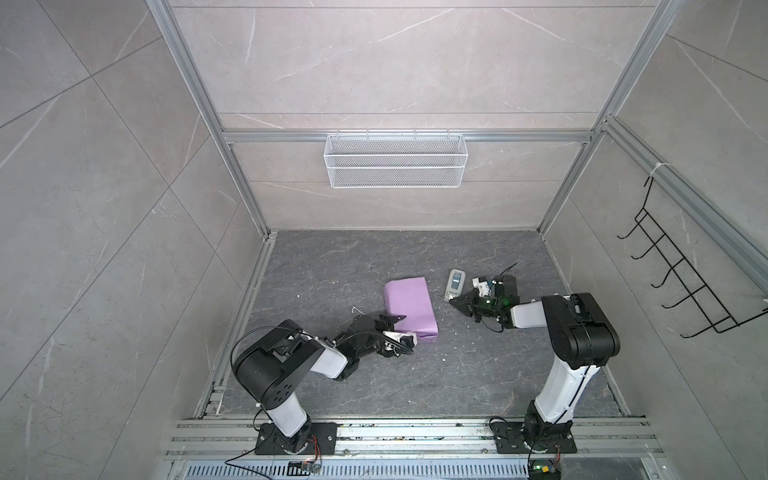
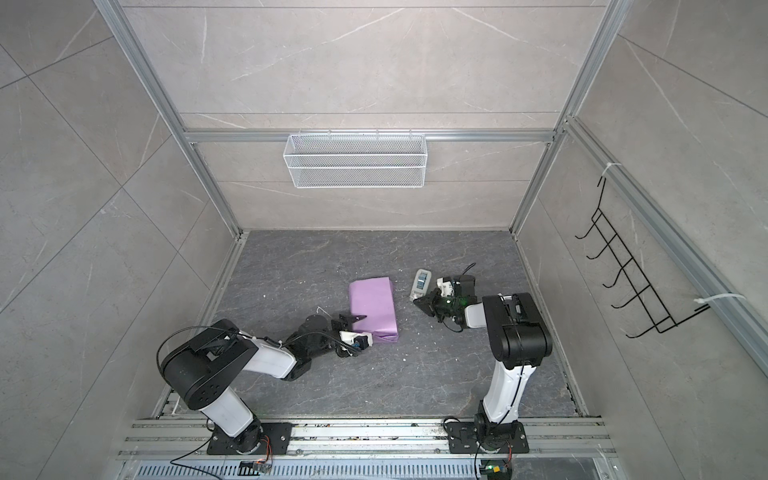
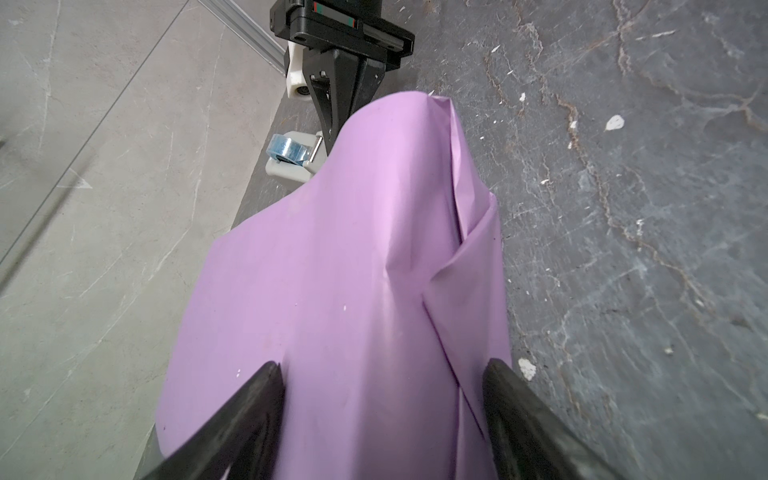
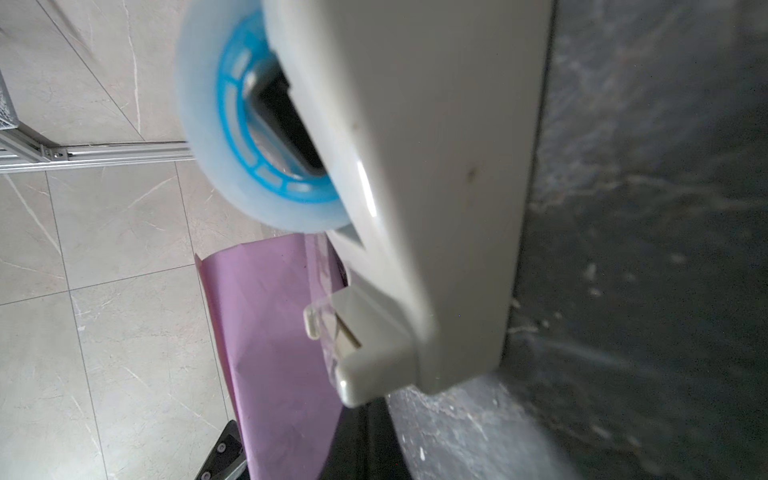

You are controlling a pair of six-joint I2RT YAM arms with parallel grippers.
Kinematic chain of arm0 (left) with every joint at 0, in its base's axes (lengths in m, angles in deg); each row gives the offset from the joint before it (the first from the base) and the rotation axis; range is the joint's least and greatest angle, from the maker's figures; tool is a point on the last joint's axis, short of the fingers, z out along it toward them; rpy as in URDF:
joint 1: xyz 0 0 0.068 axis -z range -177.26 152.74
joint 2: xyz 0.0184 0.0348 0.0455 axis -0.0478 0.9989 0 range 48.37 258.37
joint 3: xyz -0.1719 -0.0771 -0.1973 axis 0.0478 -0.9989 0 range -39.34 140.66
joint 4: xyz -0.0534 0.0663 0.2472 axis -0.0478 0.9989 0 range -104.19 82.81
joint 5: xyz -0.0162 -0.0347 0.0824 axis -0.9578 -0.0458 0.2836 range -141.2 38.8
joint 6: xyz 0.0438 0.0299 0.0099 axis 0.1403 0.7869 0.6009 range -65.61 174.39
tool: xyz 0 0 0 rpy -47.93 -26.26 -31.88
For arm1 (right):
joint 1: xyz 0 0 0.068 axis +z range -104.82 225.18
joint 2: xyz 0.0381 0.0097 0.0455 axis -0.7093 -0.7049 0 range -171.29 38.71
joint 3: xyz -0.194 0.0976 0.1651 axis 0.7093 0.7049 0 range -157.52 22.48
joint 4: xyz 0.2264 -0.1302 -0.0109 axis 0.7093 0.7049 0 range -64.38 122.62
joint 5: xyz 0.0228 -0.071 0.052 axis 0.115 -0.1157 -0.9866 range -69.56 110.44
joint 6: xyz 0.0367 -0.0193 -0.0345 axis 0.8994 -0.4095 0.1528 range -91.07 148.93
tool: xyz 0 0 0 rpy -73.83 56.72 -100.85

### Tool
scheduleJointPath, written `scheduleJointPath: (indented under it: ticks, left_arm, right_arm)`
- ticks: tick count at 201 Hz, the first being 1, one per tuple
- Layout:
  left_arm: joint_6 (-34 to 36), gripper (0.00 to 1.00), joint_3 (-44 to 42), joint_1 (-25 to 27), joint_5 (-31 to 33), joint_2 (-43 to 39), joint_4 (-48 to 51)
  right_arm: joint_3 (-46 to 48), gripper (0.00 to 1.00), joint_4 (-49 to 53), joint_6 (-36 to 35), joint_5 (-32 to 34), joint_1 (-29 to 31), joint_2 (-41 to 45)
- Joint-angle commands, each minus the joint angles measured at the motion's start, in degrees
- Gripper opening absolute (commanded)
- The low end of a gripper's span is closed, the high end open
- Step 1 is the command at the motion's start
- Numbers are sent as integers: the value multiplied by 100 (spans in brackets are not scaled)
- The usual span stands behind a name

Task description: Wrap the gift box in paper

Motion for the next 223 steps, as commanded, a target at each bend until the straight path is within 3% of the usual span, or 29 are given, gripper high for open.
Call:
scheduleJointPath:
  ticks: [1, 69, 104, 165, 190, 223]
  left_arm:
    - [-219, 77, 42, -56, -1, 120, 428]
    - [-219, 77, 37, -56, -1, 121, 425]
    - [-227, 77, 50, -56, -1, 138, 437]
    - [-220, 77, 60, -56, 28, 163, 418]
    - [-235, 77, 55, -56, 27, 182, 400]
    - [-247, 77, 35, -56, 15, 185, 367]
  right_arm:
    - [-34, 0, 838, -311, 165, 70, -209]
    - [-155, 0, 1598, -698, 682, 67, -114]
    - [-127, 0, 1605, -879, 635, 48, 95]
    - [497, 0, 2034, -1952, -100, 160, 2074]
    - [892, 0, 2622, -2497, -108, 636, 3053]
    - [1500, 0, 2409, -2467, 300, 1598, 4017]
